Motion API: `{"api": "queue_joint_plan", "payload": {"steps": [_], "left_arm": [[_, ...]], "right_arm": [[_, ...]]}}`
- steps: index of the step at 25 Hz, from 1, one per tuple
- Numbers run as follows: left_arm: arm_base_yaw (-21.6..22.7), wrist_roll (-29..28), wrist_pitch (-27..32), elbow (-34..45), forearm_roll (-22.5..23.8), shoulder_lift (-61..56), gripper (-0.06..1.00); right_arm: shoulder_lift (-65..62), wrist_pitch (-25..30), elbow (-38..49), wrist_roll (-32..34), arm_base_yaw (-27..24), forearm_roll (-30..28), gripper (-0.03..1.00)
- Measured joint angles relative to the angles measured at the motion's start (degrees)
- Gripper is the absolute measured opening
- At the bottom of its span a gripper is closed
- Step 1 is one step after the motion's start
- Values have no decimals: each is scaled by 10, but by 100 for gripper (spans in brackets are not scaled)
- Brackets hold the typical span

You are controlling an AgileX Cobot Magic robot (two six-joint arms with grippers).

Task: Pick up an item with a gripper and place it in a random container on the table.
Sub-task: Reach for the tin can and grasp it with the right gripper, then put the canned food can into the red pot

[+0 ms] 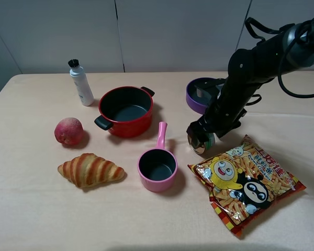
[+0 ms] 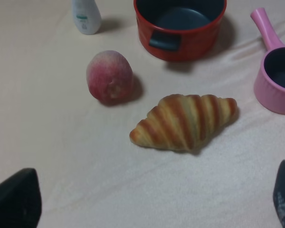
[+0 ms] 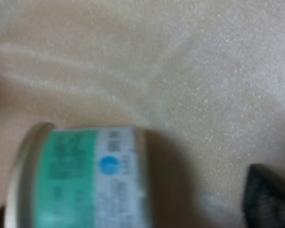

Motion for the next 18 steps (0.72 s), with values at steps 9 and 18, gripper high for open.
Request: {"api": "queue_joint_plan", "payload": {"steps": [9, 18], "left_arm": [[0, 0, 0, 0, 0, 0, 99], [0, 0, 0, 0, 0, 0, 99]], "right_arm": [[0, 4, 0, 2, 0, 0, 29], [-1, 13, 0, 5, 0, 0, 29]]}}
